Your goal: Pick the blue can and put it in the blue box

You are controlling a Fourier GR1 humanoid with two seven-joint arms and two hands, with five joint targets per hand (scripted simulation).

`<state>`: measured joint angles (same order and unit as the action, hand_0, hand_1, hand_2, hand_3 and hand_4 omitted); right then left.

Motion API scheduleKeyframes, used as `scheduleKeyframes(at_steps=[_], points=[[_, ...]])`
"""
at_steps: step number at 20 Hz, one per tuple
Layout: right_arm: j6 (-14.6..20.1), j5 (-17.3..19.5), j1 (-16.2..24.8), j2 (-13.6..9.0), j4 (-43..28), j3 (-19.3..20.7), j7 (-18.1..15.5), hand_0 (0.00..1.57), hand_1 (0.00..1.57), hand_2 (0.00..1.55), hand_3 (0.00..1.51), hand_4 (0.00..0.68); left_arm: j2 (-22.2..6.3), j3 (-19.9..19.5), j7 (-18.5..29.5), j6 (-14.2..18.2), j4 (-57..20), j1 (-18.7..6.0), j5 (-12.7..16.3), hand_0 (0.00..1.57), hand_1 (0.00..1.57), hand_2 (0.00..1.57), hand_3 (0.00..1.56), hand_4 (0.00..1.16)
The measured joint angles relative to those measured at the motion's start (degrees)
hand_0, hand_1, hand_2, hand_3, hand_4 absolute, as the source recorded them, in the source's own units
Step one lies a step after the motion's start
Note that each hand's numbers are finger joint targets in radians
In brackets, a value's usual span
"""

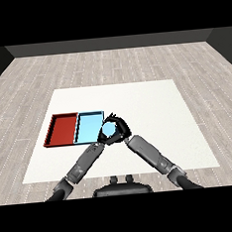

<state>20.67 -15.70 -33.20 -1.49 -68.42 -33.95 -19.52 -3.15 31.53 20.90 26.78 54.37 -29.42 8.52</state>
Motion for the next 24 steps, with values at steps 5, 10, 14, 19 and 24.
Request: scheduleKeyframes(at_steps=[5,10,14,19,24], points=[[-0.81,-1.44,-0.63,0.18,0.5,-0.58,-0.94,1.44,1.44,1.45,1.39,0.602,1.04,-2.12,2.49,1.22,2.18,2.71,2.49,0.81,0.81,0.85,0.72,0.69],[-0.08,-3.67,-1.74,-0.36,0.2,-1.81,-0.59,1.43,1.43,1.45,1.39,0.593,0.85,-2.39,1.9,2.2,4.06,3.54,2.93,0.63,0.63,0.73,0.51,0.66],[0.18,-4.57,-1.73,-0.01,0.62,-1.71,-0.88,1.43,1.43,1.46,1.4,0.574,1.1,-2.81,2.19,1.03,4.64,4.35,5.2,1.41,1.41,1.4,1.28,0.6],[-1.76,-5.51,1.02,0.3,-2.07,0.35,0.35,1.09,1.09,1.12,0.8,0.0,2.18,-3.62,2.56,-1.32,2.74,3.87,7.49,1.57,1.57,1.54,1.47,0.76],[-2.95,-5.37,1.59,0.87,-2.74,2.39,2.3,0.0,0.0,0.0,0.0,0.0,2.64,-3.49,3.1,-1.58,1.54,3.24,9.45,1.57,1.57,1.52,1.45,1.1]])
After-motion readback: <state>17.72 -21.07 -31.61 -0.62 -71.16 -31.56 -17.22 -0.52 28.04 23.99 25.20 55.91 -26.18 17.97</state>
